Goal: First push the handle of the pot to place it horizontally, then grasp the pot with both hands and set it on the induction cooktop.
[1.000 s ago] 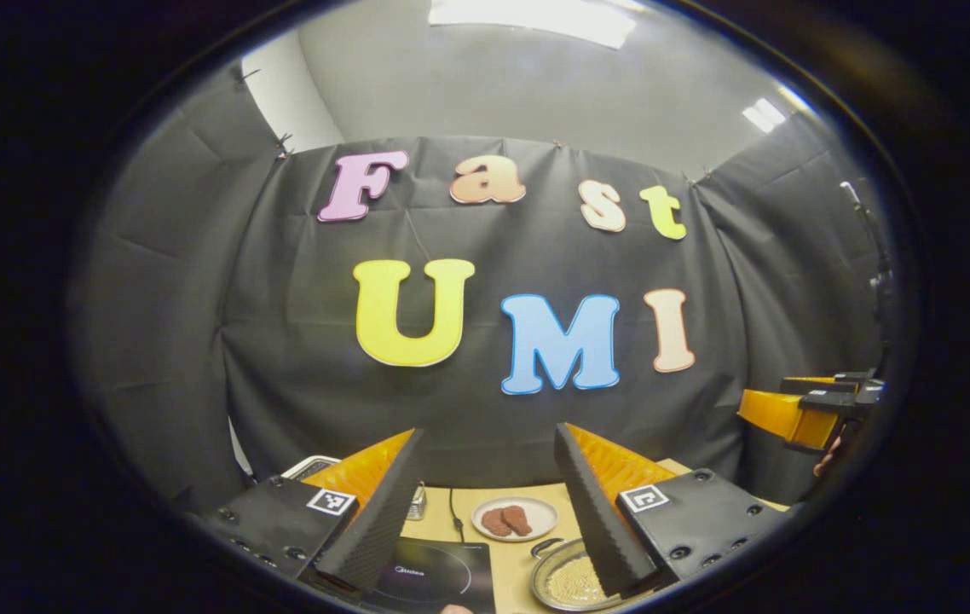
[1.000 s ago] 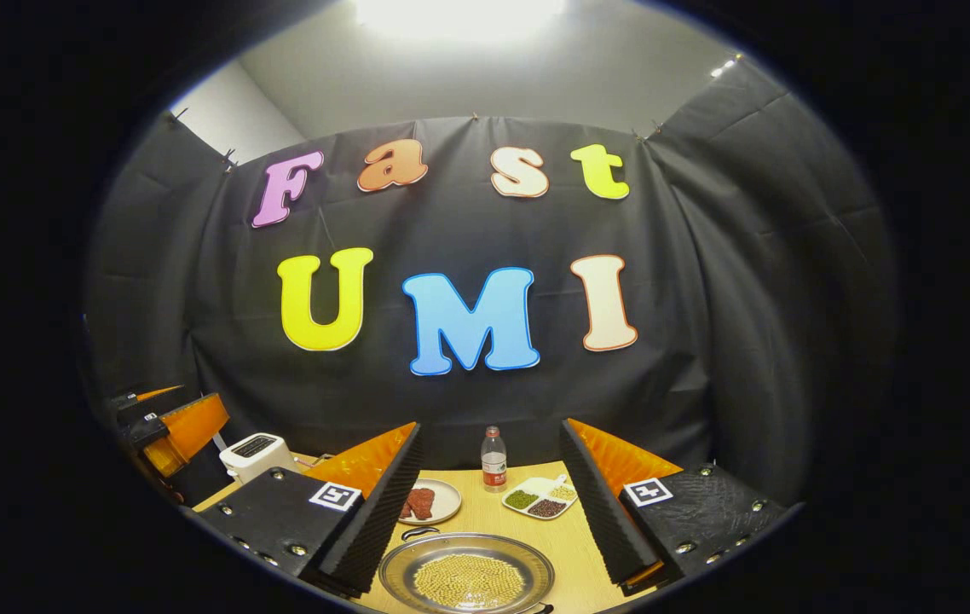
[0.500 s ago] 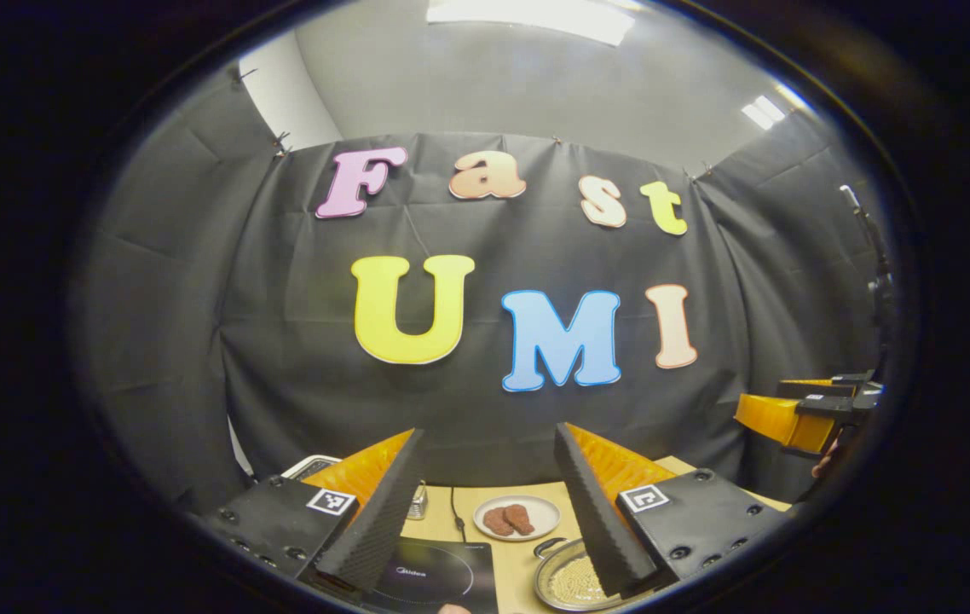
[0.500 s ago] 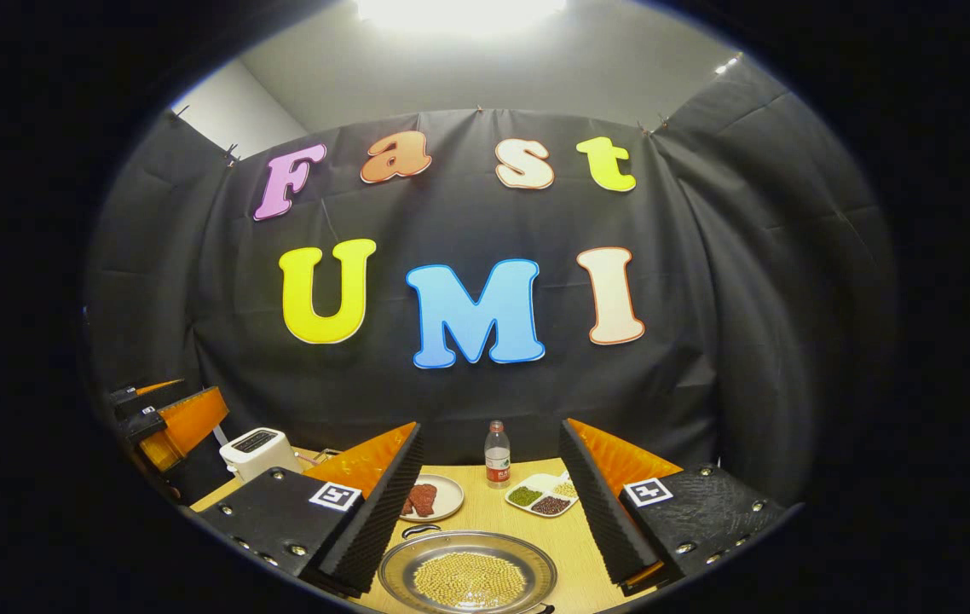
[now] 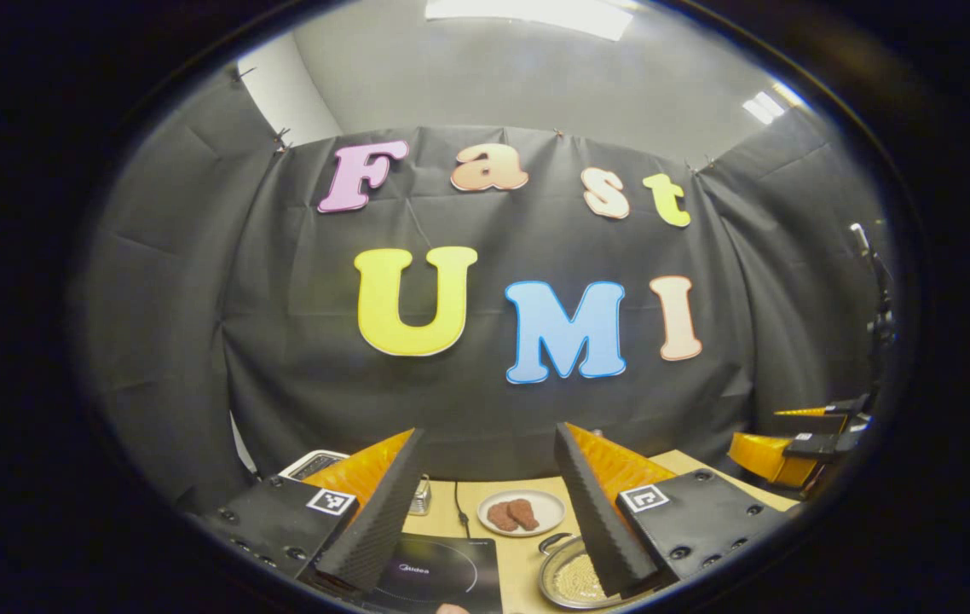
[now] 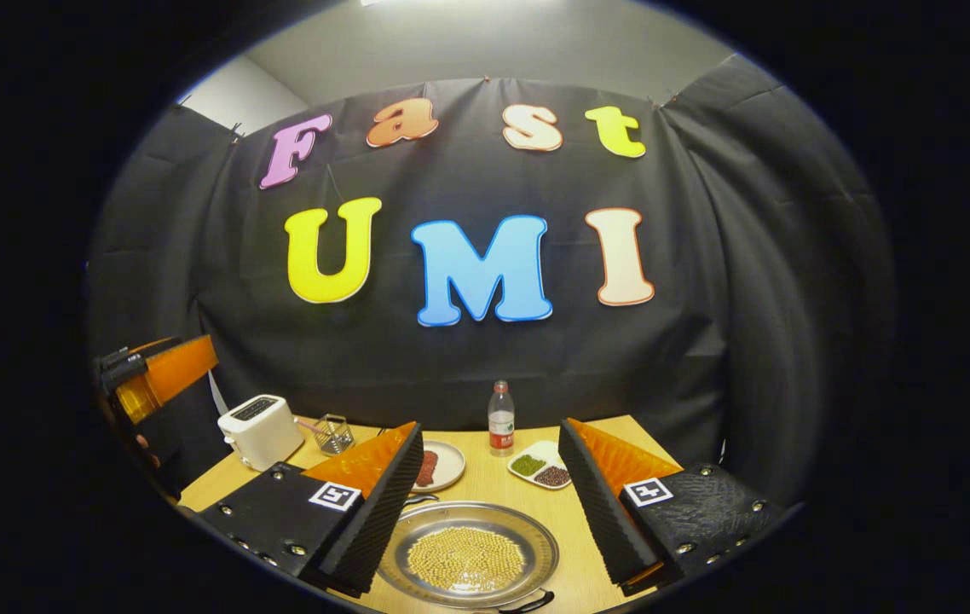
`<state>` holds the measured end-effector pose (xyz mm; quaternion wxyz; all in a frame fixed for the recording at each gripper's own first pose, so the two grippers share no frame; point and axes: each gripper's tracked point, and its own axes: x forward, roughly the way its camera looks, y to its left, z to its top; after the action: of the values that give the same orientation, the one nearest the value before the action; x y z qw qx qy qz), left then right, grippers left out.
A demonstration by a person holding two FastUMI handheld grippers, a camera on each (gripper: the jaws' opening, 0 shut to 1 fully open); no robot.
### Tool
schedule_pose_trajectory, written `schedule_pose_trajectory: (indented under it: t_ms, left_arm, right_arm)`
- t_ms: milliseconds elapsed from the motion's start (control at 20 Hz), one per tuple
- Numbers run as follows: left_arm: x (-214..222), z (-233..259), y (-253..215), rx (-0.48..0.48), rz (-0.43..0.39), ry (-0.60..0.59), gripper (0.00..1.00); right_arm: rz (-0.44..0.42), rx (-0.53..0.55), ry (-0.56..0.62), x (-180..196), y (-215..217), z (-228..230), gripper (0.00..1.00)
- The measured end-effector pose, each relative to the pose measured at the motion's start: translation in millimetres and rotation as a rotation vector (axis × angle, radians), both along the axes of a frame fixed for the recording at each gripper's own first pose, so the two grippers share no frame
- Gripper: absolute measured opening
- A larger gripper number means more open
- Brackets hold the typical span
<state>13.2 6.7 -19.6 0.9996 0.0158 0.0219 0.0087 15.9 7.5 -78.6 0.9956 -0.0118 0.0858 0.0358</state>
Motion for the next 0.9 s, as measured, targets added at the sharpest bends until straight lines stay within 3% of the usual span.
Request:
schedule_pose_trajectory:
  t_ms: [250,350,500,550,650,750,900]
  left_arm:
    - [1,-10,-2,0.001,0.0,0.02,0.95]
    - [-1,-12,-3,0.002,-0.002,0.029,0.95]
    - [-2,-20,-8,0.002,-0.007,0.042,0.95]
    - [-2,-23,-9,0.003,-0.008,0.048,0.95]
    - [-2,-28,-12,0.005,-0.014,0.063,0.95]
    - [-2,-33,-13,0.007,-0.016,0.074,0.97]
    - [-2,-39,-18,0.008,-0.02,0.089,0.97]
  right_arm:
    - [0.042,-0.009,0.133,-10,1,-52,0.96]
    - [0.058,-0.005,0.207,-14,3,-76,0.84]
    - [0.064,0.009,0.319,-24,2,-111,0.57]
    - [0.07,-0.003,0.355,-26,3,-125,0.57]
    - [0.074,-0.005,0.415,-34,1,-142,0.21]
    - [0.104,-0.001,0.495,-42,4,-166,0.17]
    - [0.071,-0.014,0.62,-62,-7,-200,0.05]
